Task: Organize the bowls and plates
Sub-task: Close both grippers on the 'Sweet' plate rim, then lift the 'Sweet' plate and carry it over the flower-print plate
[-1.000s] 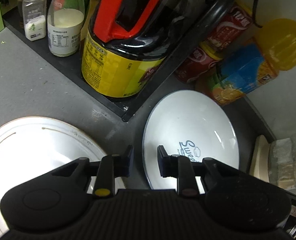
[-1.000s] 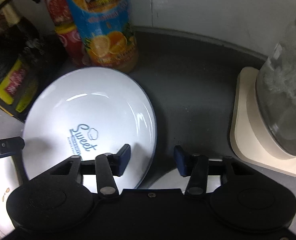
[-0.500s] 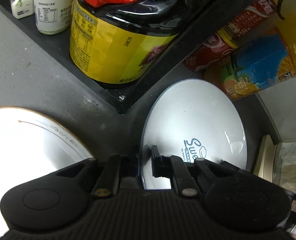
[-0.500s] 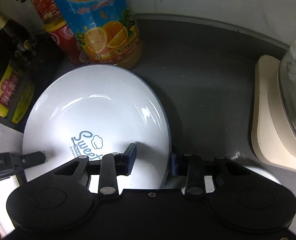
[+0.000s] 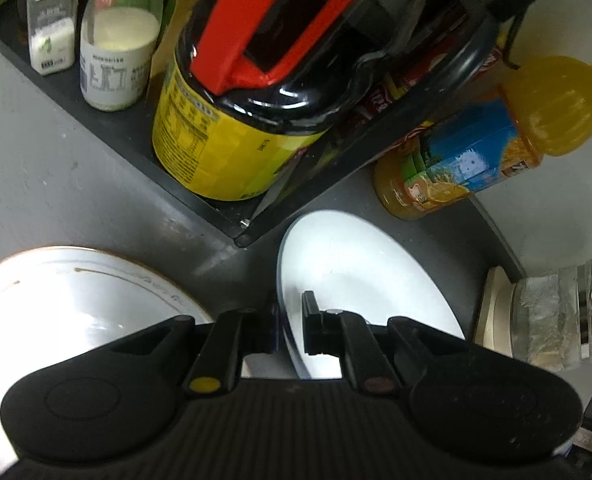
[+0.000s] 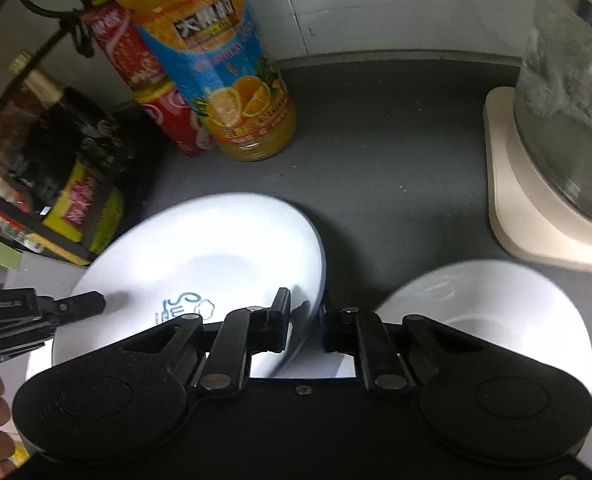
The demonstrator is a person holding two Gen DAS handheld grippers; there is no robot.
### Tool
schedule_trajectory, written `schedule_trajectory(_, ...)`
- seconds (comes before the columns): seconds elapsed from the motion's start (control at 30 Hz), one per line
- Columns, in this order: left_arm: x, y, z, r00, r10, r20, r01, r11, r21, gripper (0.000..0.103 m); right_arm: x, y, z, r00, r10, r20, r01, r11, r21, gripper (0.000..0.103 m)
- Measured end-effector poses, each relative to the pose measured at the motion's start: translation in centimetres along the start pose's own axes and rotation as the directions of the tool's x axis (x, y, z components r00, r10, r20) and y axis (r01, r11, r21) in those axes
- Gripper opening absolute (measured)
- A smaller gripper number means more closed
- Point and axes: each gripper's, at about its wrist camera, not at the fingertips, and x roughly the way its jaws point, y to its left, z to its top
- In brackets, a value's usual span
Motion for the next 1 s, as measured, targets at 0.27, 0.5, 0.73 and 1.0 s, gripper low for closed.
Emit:
schedule_trajectory(0.27, -2.6, 0.7, -0.9, 1.000, -0.031, 0.004, 0.031, 0.999, 0.029, 0.009, -3.5, 1.4, -2.1, 0.997, 0.001, 0.079, -0.002, 1.000, 0.009, 0.013)
schedule_trajectory(0.5, -5.8, 1.9, -2.2, 0.999, -0.052, 0.005, 0.051, 0.997, 0.064, 0.009, -5.5, 2.6, -4.2, 0.992, 0.026, 0.121, -0.030, 0.999, 0.030, 0.013)
schedule_trajectory(0.73, -8.2, 4.2, -3.1, 0.998, -0.055, 0.004, 0.055, 0.996, 0.077, 0.009, -6.3, 4.8, -6.5, 0.990, 0.040, 0.137, -0.046, 0.998, 0.040, 0.013)
schedule_trajectory(1.0, -10.1, 7.4, -3.6, 0.998, -0.061, 0.005, 0.061, 0.995, 0.079, 0.009, -6.8, 8.0, -9.1, 0.990, 0.024, 0.141, -0.032, 0.998, 0.061, 0.014)
